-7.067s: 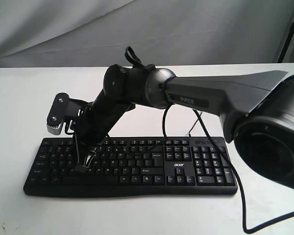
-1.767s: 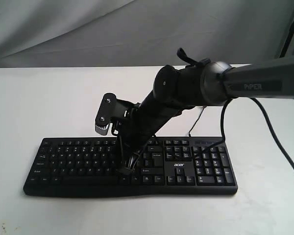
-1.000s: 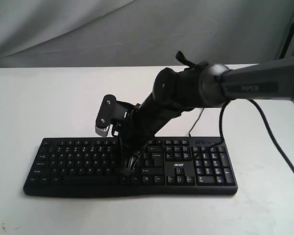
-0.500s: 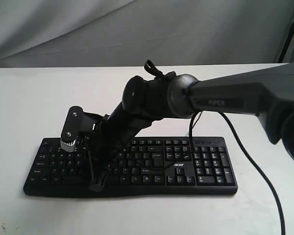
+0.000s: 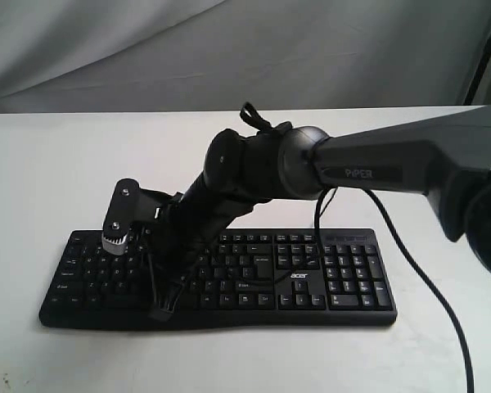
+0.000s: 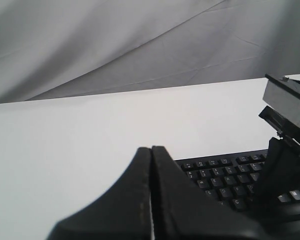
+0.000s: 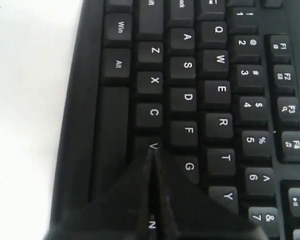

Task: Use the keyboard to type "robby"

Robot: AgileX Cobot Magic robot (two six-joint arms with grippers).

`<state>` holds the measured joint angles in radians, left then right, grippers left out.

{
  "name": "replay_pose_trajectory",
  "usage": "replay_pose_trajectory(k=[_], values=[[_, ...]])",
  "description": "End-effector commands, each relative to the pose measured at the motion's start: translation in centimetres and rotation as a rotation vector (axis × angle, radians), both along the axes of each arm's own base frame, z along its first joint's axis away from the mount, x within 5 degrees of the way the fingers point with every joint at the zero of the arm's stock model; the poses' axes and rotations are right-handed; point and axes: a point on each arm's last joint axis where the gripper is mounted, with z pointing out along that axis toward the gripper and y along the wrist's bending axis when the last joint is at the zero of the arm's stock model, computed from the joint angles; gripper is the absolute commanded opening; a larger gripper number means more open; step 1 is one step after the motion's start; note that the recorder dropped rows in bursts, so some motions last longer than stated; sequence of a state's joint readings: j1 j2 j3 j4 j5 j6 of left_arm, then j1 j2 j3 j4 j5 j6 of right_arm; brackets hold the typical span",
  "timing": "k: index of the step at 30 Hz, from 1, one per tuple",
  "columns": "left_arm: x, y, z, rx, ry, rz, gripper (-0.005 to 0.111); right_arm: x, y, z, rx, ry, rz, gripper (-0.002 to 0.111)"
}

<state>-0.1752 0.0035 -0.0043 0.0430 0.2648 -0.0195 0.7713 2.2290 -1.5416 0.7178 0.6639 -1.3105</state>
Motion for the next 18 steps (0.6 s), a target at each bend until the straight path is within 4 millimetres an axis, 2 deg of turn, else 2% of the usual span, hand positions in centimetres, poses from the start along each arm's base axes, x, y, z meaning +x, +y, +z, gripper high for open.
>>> replay_pose_trajectory(k=[1,7,11,14,18], values=[[0.0,0.0,-0.1,0.001,-0.005,-0.005,0.000,0.1,0.1,0.1,0.005,-0.008,-0.006,0.000],[0.0,0.0,-0.1,0.001,-0.005,-0.005,0.000,0.1,0.1,0.0,0.002,-0.005,-0.006,0.000],[0.0,0.0,-0.1,0.001,-0.005,-0.005,0.000,0.1,0.0,-0.9,-0.013,0.009,-0.004,0.000],[0.0,0.0,-0.1,0.001,-0.005,-0.005,0.000,0.2,-0.1,-0.9,-0.014,0.011,-0.006,0.000],[0.0,0.0,-0.1,0.001,-0.005,-0.005,0.000,0.2,-0.1,0.1,-0.001,-0.006,-0.003,0.000]])
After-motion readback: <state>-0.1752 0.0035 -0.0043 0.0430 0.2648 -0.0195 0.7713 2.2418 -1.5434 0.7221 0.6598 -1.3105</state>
